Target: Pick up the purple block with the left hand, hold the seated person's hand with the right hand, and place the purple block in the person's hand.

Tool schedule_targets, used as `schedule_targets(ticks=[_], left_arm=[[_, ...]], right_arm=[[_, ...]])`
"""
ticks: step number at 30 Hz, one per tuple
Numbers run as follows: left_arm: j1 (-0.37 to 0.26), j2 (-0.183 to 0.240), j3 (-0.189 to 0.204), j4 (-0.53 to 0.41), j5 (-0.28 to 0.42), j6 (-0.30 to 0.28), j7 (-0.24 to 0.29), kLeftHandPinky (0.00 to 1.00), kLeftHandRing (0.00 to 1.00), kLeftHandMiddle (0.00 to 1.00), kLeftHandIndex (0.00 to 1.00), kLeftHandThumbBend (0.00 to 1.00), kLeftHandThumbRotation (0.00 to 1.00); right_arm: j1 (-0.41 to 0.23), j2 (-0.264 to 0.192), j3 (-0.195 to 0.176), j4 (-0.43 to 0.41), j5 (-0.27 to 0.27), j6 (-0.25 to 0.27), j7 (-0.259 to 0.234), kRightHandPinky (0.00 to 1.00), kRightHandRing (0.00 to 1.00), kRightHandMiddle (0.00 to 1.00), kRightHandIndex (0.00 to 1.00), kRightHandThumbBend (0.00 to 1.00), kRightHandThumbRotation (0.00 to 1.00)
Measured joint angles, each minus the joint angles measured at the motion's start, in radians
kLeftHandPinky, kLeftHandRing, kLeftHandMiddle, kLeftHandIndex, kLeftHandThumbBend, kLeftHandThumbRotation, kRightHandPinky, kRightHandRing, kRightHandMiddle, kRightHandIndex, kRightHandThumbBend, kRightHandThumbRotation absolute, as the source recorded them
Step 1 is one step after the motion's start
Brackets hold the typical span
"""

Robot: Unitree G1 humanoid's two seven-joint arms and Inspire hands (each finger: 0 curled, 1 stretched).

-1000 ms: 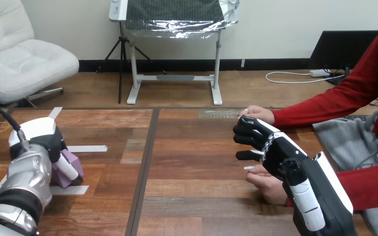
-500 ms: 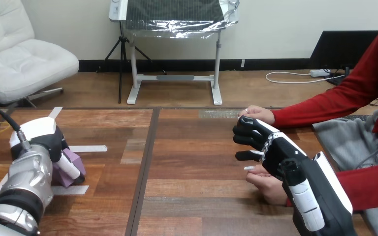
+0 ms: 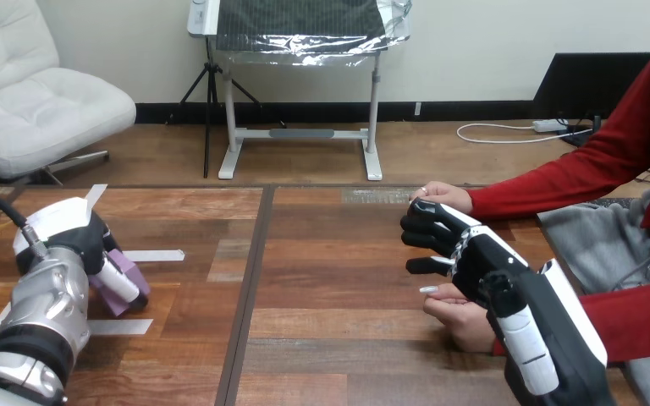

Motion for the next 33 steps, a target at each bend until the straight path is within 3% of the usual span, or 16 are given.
schedule_targets(ticks=[9,19,20,26,33], left_arm=[[0.043,0.003,0.032,-0.110,-0.033,0.002,-0.001,0.34,0.45,0.50,0.45,0.80,0.00],[0.115,0.002,0.066,-0.271,-0.064,0.005,-0.013,0.31,0.39,0.46,0.45,0.81,0.00],[0.174,0.000,0.084,-0.382,-0.075,0.006,-0.021,0.29,0.37,0.44,0.44,0.82,0.00],[0.222,0.000,0.094,-0.468,-0.079,0.014,-0.037,0.23,0.29,0.37,0.44,0.81,0.00],[0.286,-0.001,0.098,-0.577,-0.079,0.025,-0.055,0.21,0.28,0.36,0.43,0.81,0.00]], right_arm=[[-0.032,-0.001,-0.019,0.027,-0.018,-0.003,-0.012,0.75,0.82,0.83,0.84,0.69,1.00],[-0.060,-0.009,-0.040,0.077,-0.059,-0.008,-0.025,0.78,0.84,0.84,0.84,0.66,1.00],[-0.078,-0.022,-0.054,0.129,-0.107,-0.014,-0.039,0.78,0.84,0.84,0.83,0.65,1.00],[-0.102,-0.032,-0.071,0.180,-0.163,-0.019,-0.058,0.75,0.81,0.83,0.83,0.69,1.00],[-0.142,-0.082,-0.081,0.254,-0.227,-0.020,-0.074,0.75,0.81,0.83,0.84,0.67,1.00]])
